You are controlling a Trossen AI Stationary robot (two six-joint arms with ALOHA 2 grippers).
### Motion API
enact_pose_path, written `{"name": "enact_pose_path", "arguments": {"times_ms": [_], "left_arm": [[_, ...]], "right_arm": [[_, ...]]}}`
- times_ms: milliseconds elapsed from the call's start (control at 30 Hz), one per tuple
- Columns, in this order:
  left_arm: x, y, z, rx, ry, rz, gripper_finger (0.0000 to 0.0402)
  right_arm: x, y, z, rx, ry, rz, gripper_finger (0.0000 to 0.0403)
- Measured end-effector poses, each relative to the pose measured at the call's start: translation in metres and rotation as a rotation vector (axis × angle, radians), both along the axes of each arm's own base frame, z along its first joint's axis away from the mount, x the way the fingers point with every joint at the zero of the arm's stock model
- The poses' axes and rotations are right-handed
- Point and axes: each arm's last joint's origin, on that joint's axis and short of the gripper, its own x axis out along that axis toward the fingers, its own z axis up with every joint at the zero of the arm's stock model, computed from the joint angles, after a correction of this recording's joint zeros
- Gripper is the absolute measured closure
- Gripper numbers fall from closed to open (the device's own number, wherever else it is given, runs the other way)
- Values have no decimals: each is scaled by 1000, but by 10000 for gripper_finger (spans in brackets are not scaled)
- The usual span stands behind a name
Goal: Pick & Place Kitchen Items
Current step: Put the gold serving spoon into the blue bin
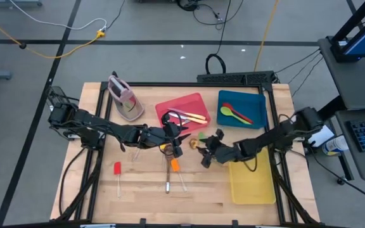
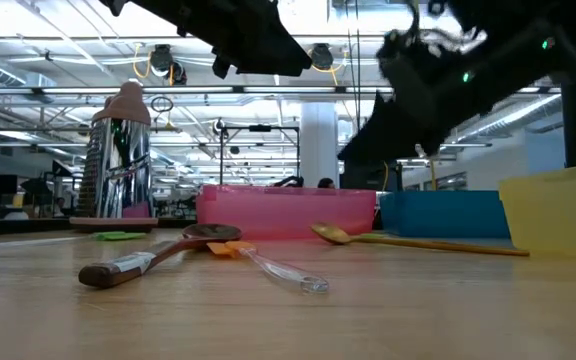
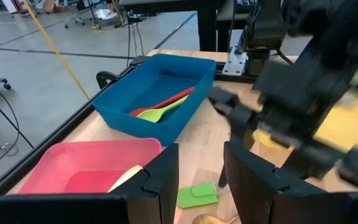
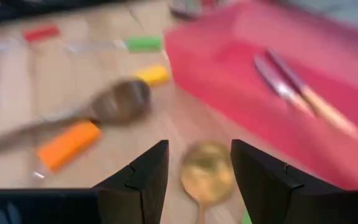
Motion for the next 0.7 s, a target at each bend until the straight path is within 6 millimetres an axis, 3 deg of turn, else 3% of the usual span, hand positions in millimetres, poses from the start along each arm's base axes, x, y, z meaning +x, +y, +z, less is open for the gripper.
{"name": "enact_pose_path", "arguments": {"times_ms": [133, 267, 700], "left_arm": [[0, -1, -1, -3, 6, -2, 270], [0, -1, -1, -3, 6, -4, 270], [0, -2, -1, -6, 4, -3, 270]], "right_arm": [[-2, 0, -23, 81, 97, -33, 236], [-3, 2, -33, 169, 138, -18, 236], [-1, -7, -58, 136, 244, -26, 238]]}}
